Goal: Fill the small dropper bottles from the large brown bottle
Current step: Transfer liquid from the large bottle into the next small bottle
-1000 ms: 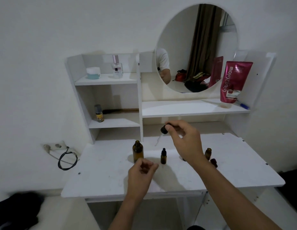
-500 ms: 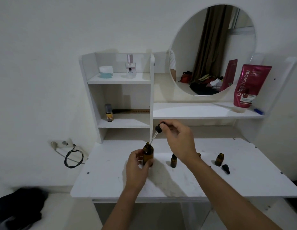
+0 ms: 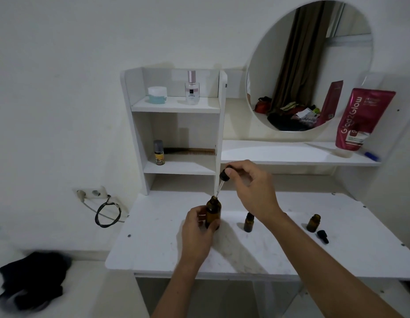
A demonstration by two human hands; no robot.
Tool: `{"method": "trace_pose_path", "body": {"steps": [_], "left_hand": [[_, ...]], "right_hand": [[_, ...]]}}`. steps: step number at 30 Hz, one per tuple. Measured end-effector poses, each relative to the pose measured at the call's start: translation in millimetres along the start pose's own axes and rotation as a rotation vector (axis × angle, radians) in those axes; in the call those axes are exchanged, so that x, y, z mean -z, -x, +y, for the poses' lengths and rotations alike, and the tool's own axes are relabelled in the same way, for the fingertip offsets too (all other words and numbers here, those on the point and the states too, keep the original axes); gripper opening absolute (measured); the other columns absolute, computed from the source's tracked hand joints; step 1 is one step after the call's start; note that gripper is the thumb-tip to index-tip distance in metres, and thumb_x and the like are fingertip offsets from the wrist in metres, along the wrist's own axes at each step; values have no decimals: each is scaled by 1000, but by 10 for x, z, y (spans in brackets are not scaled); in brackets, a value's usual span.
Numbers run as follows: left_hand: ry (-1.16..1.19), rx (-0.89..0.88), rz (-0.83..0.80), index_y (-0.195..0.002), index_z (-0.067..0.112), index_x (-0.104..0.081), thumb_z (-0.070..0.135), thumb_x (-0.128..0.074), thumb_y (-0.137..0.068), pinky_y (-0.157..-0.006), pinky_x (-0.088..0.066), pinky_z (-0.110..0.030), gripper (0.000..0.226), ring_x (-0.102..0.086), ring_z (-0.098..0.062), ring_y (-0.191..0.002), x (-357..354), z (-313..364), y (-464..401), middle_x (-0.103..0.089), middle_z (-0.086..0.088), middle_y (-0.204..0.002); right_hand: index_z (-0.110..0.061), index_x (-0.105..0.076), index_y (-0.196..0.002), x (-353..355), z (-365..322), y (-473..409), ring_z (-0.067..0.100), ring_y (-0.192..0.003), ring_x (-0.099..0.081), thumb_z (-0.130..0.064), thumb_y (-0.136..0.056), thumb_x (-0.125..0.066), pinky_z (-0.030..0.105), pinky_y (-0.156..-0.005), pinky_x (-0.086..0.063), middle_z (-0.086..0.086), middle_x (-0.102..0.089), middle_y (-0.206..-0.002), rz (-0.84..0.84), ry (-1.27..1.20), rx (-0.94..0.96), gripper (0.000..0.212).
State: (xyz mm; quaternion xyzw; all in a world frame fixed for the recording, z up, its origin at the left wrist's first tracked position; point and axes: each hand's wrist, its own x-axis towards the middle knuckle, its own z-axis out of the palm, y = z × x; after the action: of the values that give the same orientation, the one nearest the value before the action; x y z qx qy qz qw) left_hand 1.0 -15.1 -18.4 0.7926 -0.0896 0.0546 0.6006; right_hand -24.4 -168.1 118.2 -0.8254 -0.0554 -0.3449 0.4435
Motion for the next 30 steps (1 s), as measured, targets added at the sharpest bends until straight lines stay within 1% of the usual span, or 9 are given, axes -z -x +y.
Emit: {"method": "trace_pose_path", "body": {"steps": [3,7,12,15,19,21,24,27,30], "left_hand": [[-4,4,0,-123,29,-55,27,-79,-87,-77,-43,1,44,-58,7,-102,2,-15,1,-61,20,-116],[-8,-6,0,-121,32,-54,27,-79,-87,-79,-44,0,43,-58,7,-103,-10,-52,-1,-61,22,-115],[-7,5,18,-125,27,-57,29,-79,-88,-92,-53,-23,43,-64,-6,-106,-40,-131,-39,-66,14,-119],[-15,5,14,-127,28,-56,30,-77,-89,-97,-54,-29,44,-65,-8,-108,-66,-148,-41,-66,12,-121],[-14,3,16,-127,28,-55,27,-75,-91,-95,-50,-20,42,-62,-7,-108,-88,-129,-32,-65,11,-124],[-5,-11,6,-126,30,-54,25,-75,-91,-89,-45,-12,41,-61,-3,-105,-90,-111,-23,-64,12,-124],[-5,-13,-2,-123,34,-53,25,-75,-91,-87,-45,-10,40,-61,-1,-104,-79,-84,-13,-63,15,-121],[-3,-11,-6,-121,36,-51,25,-75,-91,-78,-44,-2,40,-58,7,-102,-66,-74,-16,-61,18,-119],[-7,-13,0,-121,36,-52,23,-75,-91,-78,-44,-2,40,-59,6,-103,-62,-82,-19,-62,17,-120]], "right_hand": [[-9,-76,-107,1,33,41,2,-93,-69,-11,-97,-68,10,-87,-51,-4,-74,-99,29,53,80,13],[-11,-76,-106,-57,70,69,2,-92,-69,-11,-96,-69,10,-86,-51,-5,-74,-97,24,70,76,12],[-12,-76,-106,-269,85,163,0,-89,-68,-14,-96,-70,8,-83,-52,-9,-71,-96,-72,54,38,12],[-13,-75,-102,-391,194,209,4,-86,-69,-19,-96,-70,18,-84,-58,-4,-73,-96,-95,98,-22,11],[-14,-74,-94,-465,337,251,9,-85,-69,-21,-95,-69,31,-82,-61,-5,-73,-91,-101,116,-102,8],[-13,-73,-90,-464,368,255,9,-82,-68,-17,-94,-70,30,-79,-60,-5,-72,-87,-92,115,-115,7],[-12,-71,-85,-444,388,252,7,-78,-66,-11,-92,-71,23,-75,-58,-5,-70,-83,-74,117,-102,7],[-13,-70,-84,-462,406,248,6,-77,-65,-12,-92,-71,20,-73,-56,-6,-69,-82,-81,115,-80,8],[-14,-73,-90,-482,425,230,5,-81,-66,-15,-94,-71,16,-76,-56,-8,-71,-86,-98,94,-125,5]]}}
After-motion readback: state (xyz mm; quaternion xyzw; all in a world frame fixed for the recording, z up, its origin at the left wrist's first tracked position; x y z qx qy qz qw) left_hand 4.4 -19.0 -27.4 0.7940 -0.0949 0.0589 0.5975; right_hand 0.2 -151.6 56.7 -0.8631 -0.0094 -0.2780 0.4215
